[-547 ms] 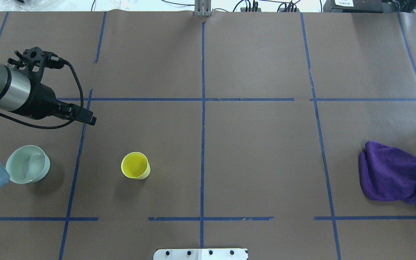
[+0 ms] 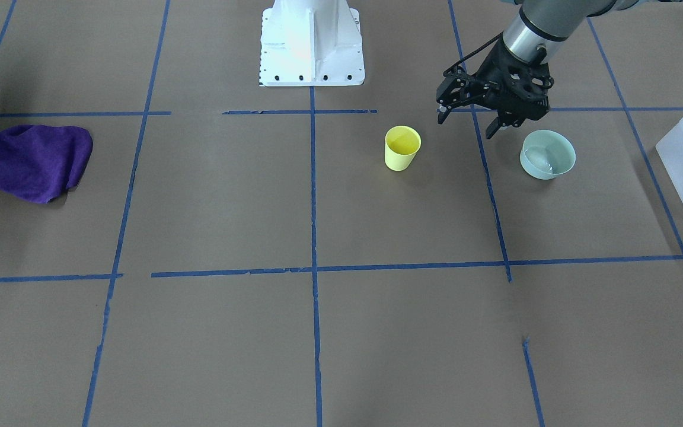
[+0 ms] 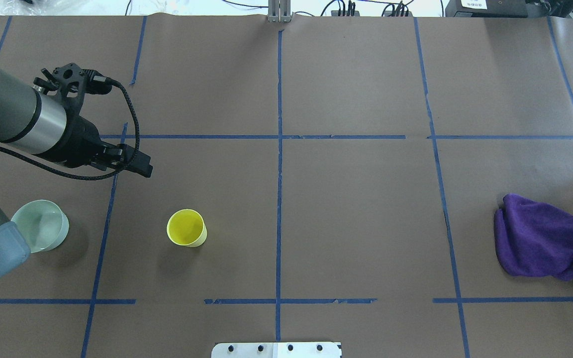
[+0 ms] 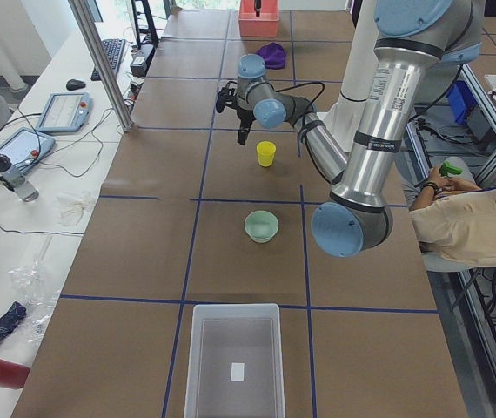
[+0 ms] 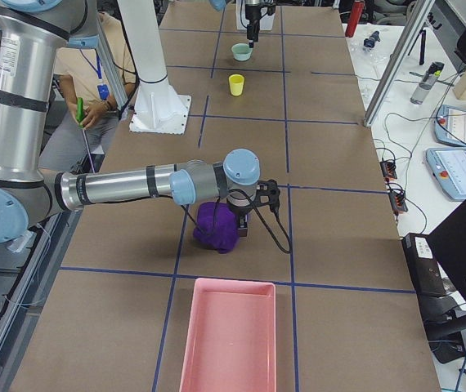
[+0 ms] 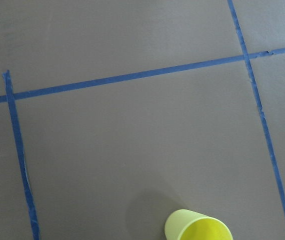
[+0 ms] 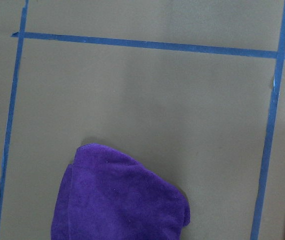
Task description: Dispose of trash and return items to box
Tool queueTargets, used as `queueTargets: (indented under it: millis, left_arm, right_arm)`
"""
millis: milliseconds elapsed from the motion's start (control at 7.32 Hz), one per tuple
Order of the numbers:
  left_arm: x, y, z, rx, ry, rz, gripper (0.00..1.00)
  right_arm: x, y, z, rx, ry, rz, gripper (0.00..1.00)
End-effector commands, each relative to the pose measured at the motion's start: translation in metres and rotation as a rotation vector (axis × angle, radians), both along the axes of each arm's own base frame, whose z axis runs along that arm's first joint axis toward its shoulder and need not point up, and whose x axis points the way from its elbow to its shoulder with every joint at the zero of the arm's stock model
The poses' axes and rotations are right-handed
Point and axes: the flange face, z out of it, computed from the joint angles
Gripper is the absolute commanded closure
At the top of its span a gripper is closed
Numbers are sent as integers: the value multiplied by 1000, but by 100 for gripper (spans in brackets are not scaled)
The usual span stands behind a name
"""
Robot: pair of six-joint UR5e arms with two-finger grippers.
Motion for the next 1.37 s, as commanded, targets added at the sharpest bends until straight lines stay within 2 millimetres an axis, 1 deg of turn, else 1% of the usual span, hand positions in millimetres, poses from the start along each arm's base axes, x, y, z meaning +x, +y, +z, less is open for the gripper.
queueTargets:
  millis: [0,137,273,410,547,683,820,957,1093,1230]
  left_arm:
    - [12,0,-26,-44,-51,-78,3]
    - [8,-2,-30,-35,-49,-96,1]
    - [-10,0,-35,-12,-35,-111,3]
    - [-48,-16,-11,57,-83,-118,6]
    - [-98,-40,14,180,-151,-89,5]
    - [-130,-47,37,231,-194,-61,1]
    - [-163,-53,58,248,-205,-41,1]
    - [-220,-71,97,299,-263,-6,1]
    - [-271,-77,133,300,-268,12,1]
    - [-304,-70,181,251,-281,24,1]
  right_arm:
    - [-1,0,4,-8,1,-3,0]
    - [-3,-1,6,-10,2,-9,0]
    - [-4,-1,9,-14,4,-10,0]
    - [-4,-1,12,-18,7,-11,0]
    - [-4,-2,12,-18,7,-10,0]
    - [-4,-2,11,-20,5,-9,0]
    - [-4,-2,12,-18,7,-10,0]
    - [-4,-2,12,-18,7,-10,0]
    - [-4,-2,11,-15,6,-10,0]
    - [-4,-3,9,3,4,-8,0]
